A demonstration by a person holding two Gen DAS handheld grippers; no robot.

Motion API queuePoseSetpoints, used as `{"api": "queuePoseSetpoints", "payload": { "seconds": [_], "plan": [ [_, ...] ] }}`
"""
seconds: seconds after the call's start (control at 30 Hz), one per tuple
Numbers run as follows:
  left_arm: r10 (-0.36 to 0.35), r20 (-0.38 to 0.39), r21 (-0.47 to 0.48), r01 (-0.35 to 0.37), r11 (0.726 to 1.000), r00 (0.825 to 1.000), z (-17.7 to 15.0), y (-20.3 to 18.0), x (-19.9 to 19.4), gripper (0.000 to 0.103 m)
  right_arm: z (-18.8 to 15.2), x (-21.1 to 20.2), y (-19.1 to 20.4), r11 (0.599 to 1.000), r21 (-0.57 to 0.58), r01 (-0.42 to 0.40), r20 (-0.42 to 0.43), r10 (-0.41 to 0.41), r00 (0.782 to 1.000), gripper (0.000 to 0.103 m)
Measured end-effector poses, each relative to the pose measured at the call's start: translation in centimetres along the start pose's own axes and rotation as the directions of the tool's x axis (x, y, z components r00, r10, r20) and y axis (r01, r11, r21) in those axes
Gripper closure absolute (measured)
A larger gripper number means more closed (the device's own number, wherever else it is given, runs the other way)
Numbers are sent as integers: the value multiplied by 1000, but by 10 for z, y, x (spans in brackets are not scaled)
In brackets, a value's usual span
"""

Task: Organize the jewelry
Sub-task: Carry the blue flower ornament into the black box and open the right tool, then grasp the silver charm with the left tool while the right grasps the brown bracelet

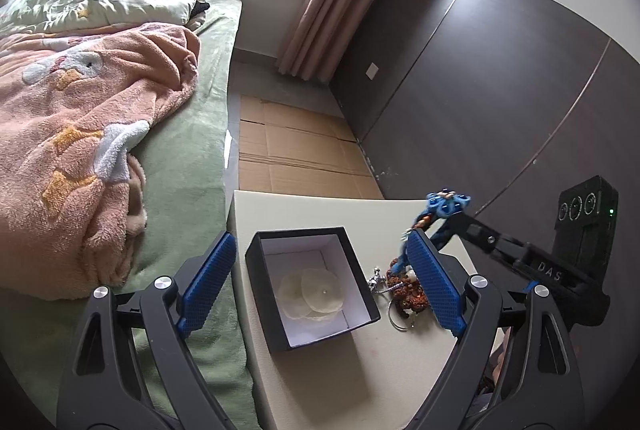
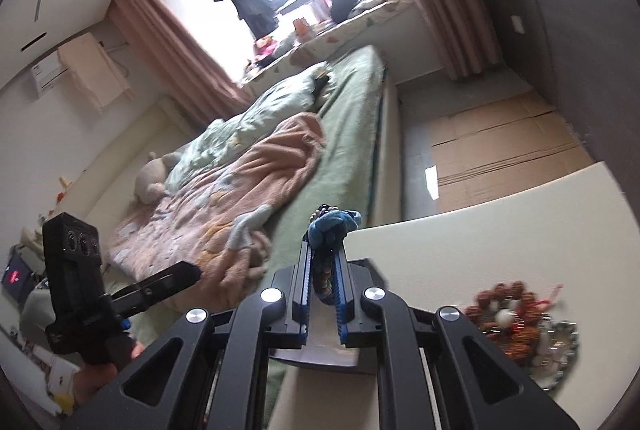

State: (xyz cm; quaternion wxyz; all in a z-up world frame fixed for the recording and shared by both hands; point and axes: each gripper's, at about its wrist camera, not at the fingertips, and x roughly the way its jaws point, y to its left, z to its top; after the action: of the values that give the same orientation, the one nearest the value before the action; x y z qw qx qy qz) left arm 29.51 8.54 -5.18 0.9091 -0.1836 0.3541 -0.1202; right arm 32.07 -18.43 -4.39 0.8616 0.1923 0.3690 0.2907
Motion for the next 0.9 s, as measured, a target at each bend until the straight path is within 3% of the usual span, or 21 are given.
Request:
{"api": "queuePoseSetpoints", "payload": {
  "seconds": [0.07,0.13,0.17,0.2,0.47,0.7,0.9],
  "plan": [
    [10,4,-1,-10,1000,1000,1,2,-1,14,-1,12,8,1000,-8,-26,-27,26,999,90],
    [23,8,-5,-23,1000,1000,1,3,-2,9,-4,23,14,999,-31,-16,-60,14,998,80],
    [35,11,-5,-35,999,999,1,4,-1,9,-7,25,16,999,-34,-15,-66,13,998,52],
    [42,11,-5,-42,999,999,1,4,-1,8,-9,23,14,999,-33,-2,-52,0,999,35],
    [33,-32,22,-32,999,999,-7,-13,17,8,-10,-27,-39,987,66,148,-31,-147,989,36],
    [5,-89,123,6,992,996,-16,-59,45,9,-13,-57,-92,967,149,208,-69,-200,977,53],
    [41,-202,166,-7,986,978,-19,-95,75,30,-20,-70,-129,954,236,183,-94,-165,982,58]
  ]
}}
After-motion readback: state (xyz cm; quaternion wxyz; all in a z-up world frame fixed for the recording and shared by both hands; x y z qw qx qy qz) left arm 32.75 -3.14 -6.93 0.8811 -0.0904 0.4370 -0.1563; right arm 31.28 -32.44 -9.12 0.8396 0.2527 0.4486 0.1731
